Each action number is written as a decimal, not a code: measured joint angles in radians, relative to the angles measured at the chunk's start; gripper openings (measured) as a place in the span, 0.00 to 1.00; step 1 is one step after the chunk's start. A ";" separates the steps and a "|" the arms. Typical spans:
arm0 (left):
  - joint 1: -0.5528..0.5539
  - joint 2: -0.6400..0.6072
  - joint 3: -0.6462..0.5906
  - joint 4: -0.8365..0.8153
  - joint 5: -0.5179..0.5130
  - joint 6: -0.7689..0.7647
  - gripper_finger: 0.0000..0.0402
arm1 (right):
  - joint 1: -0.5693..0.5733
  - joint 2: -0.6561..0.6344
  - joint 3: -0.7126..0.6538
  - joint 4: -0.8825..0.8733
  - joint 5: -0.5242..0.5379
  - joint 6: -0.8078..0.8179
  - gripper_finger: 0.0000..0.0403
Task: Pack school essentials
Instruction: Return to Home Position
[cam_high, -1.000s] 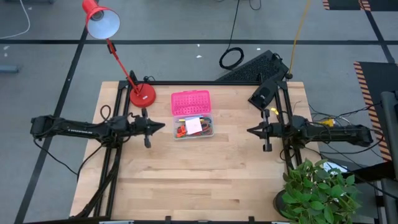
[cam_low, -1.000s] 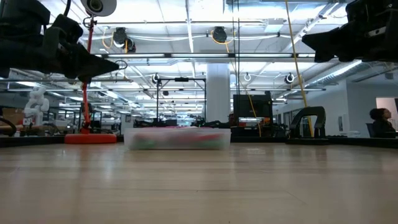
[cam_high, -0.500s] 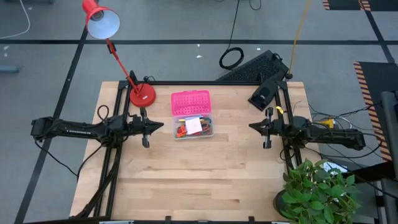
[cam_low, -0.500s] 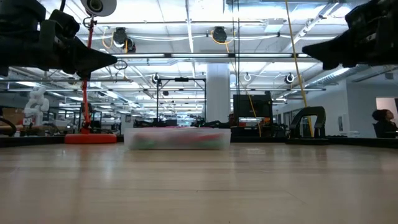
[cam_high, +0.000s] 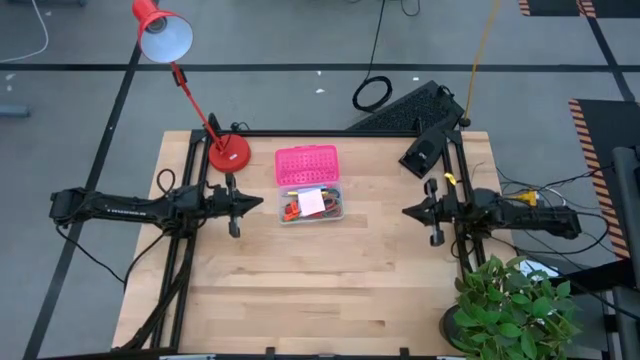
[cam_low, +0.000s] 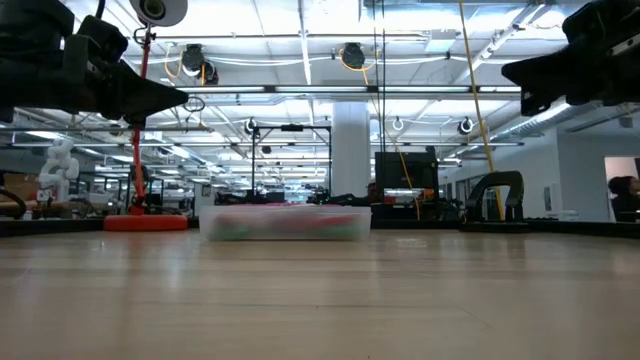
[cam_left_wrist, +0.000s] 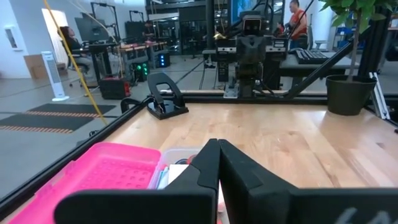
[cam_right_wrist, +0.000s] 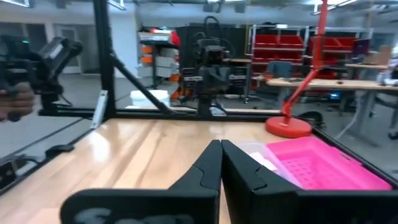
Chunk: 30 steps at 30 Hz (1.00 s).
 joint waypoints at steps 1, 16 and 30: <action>0.000 0.000 0.000 0.000 0.000 0.007 0.02 | 0.015 0.000 0.000 0.000 0.006 -0.002 0.00; 0.000 0.000 0.000 0.012 0.000 0.027 0.02 | 0.067 0.000 0.000 -0.058 0.057 -0.109 0.00; 0.001 -0.087 0.000 -0.083 0.037 -0.031 0.01 | 0.067 0.002 0.000 -0.059 0.056 -0.102 0.00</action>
